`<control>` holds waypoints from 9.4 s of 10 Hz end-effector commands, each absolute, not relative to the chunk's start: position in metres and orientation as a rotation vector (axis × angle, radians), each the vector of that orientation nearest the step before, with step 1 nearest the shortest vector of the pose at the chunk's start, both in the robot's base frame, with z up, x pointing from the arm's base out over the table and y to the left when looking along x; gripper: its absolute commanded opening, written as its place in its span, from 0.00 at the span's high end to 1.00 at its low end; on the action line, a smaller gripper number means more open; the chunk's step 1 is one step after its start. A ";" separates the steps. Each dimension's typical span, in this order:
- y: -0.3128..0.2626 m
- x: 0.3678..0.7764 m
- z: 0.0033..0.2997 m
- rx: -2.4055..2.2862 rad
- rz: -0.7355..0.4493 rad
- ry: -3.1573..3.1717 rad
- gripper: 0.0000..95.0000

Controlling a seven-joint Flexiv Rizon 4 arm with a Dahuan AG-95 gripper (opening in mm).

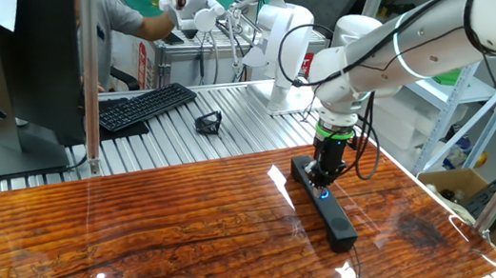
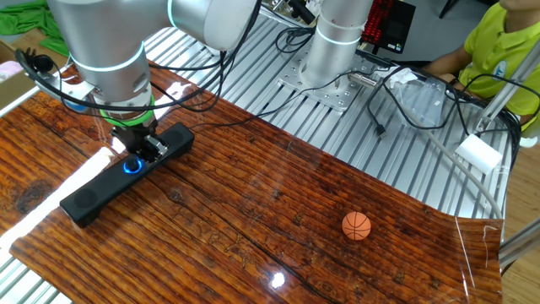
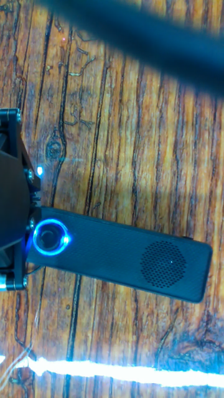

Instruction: Turn the knob to increase the volume of the speaker

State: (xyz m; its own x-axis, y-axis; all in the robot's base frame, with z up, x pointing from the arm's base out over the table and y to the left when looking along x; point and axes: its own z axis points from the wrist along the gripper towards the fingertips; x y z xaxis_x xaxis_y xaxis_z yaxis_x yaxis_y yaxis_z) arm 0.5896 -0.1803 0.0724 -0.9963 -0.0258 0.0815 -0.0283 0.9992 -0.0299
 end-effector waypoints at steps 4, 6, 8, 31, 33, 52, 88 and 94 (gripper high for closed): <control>-0.183 0.594 0.073 0.036 0.054 -3.050 1.00; -0.185 0.598 0.074 0.046 0.054 -3.046 1.00; -0.191 0.605 0.077 0.059 0.054 -3.046 1.00; -0.199 0.608 0.073 0.332 0.130 -3.013 0.60; -0.198 0.608 0.073 0.359 0.135 -3.007 0.60; -0.206 0.610 0.065 0.359 0.133 -3.006 0.60; -0.207 0.607 0.063 0.091 0.102 -3.075 1.00; -0.207 0.607 0.063 -0.019 0.088 -3.085 1.00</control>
